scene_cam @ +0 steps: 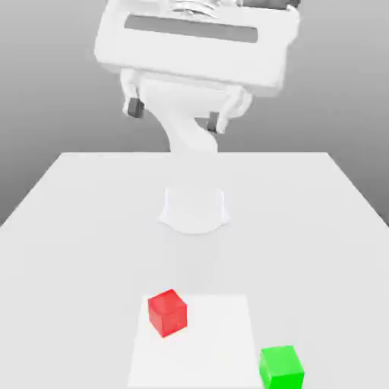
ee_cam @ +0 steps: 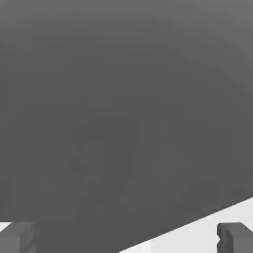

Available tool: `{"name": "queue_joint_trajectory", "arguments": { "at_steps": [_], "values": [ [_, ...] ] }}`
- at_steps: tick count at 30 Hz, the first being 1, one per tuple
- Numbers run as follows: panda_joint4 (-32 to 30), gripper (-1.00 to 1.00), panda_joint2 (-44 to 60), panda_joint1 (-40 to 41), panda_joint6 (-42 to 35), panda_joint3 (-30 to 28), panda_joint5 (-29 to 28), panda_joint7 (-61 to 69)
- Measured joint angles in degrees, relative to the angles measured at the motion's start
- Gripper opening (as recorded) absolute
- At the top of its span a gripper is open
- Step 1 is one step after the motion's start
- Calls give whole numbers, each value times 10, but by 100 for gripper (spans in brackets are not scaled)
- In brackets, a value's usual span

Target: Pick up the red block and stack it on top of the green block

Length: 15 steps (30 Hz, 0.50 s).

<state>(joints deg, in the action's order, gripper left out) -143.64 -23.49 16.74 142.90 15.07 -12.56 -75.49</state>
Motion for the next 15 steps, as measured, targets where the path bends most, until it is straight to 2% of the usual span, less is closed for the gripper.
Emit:
{"name": "queue_joint_trajectory", "arguments": {
  "at_steps": [8,15],
  "values": [
    [-54,0,103,48,51,15,-30,-114],
    [-103,0,176,66,102,9,-12,-182]
  ]
}}
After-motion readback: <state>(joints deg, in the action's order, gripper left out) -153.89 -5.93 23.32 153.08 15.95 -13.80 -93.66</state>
